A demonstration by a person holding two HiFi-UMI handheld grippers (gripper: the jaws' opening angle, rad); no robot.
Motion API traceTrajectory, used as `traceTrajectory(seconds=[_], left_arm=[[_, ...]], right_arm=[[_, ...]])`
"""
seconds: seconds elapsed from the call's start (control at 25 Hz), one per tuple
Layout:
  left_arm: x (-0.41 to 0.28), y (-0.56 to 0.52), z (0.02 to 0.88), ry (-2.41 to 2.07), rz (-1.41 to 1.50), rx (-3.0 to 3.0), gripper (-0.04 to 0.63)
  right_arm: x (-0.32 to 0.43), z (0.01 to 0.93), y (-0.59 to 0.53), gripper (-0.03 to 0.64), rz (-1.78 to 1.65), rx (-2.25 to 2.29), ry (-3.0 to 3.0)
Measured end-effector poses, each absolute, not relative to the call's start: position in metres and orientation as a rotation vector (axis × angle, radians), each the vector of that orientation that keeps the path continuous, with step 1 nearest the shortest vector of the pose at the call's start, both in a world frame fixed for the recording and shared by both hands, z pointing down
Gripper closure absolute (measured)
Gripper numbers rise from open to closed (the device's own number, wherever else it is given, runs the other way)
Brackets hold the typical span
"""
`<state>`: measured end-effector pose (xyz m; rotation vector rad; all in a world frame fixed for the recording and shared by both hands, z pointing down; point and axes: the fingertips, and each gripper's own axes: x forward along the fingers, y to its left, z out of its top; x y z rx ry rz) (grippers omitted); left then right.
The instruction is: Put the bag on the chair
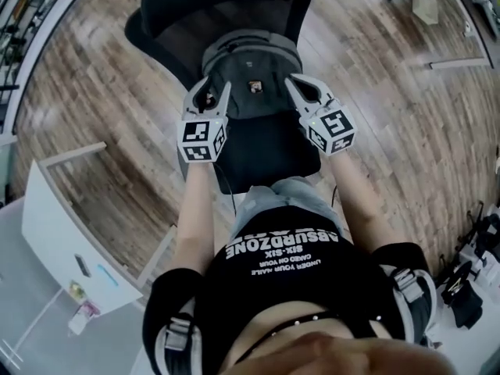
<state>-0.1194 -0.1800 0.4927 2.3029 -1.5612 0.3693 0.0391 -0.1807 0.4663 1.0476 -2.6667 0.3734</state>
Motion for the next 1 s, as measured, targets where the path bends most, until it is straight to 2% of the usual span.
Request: traceTrajectory(seconds=[0.08,0.52,1.0], left_arm=[[-0.116,-0.155,0.473,-1.591,0.372,2.345,0.563],[-0.078,-0.022,0.391,-1.544,0.335,2.511,0.580],[-0.078,0.093,0.369,-1.546,0.244,2.466,0.580]], right_arm=[[0.039,0.449,-0.150,0.600,0.405,1.025,-2.713],[0.055,0.383,-0.032,0.601,0.244,1.064,-2.690],[0.066,0.356,0.091,0.601,0.211,1.108,-2.649]])
